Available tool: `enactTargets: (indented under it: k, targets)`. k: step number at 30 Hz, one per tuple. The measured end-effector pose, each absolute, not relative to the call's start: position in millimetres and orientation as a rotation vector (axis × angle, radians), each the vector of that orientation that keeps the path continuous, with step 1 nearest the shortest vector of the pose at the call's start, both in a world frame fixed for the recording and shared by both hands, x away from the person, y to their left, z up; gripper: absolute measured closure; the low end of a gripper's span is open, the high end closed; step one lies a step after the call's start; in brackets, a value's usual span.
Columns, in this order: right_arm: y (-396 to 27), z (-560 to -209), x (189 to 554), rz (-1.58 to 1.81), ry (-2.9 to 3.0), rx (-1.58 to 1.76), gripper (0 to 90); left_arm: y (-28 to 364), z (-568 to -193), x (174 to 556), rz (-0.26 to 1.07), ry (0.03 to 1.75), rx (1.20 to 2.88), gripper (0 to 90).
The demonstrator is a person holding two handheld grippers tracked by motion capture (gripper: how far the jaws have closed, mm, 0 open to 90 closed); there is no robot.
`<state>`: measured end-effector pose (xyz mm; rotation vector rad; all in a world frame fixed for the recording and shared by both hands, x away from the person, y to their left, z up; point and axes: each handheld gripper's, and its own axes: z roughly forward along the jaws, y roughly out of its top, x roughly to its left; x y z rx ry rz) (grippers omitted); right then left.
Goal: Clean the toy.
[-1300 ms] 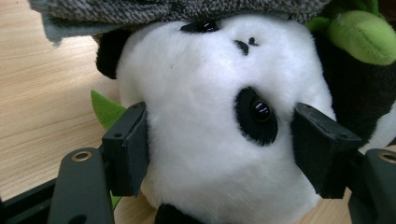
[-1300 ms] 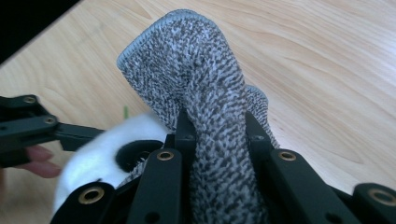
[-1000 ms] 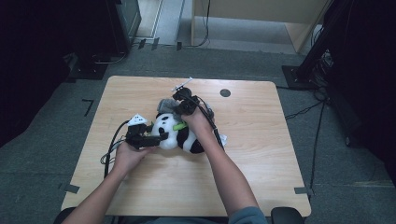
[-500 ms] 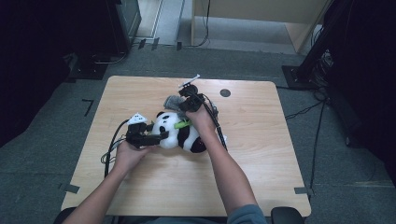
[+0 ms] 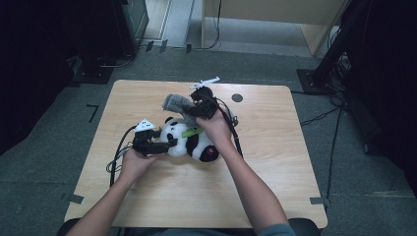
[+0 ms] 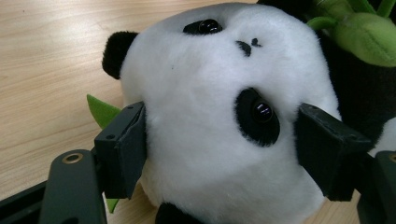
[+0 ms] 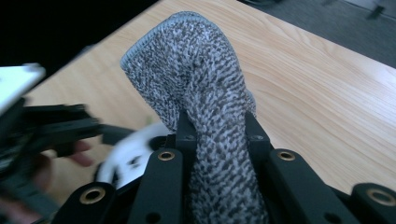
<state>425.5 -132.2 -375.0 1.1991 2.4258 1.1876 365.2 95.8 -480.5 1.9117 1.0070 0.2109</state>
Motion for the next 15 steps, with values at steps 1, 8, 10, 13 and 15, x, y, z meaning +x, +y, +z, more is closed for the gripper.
enactTargets:
  k: [1, 8, 10, 13, 15]
  targets:
    - [-131, -373, 421, 1.201, 2.428, 1.182, 75.7, 96, -481, 365, 0.211, 1.004, 1.908, 23.9]
    - [-124, -373, 394, 1.269, 2.478, 1.103, 75.7, 96, -481, 365, 0.23, 0.996, 1.902, 22.6]
    - [-122, -379, 390, 1.251, 2.5, 1.093, 75.6, 96, -481, 365, 0.226, 0.997, 1.898, 22.6]
    - [-120, -395, 391, 1.194, 2.527, 1.105, 75.6, 97, -481, 365, 0.218, 0.993, 1.893, 22.5]
    - [-120, -404, 392, 1.191, 2.532, 1.121, 75.7, 98, -481, 365, 0.216, 0.991, 1.885, 20.9]
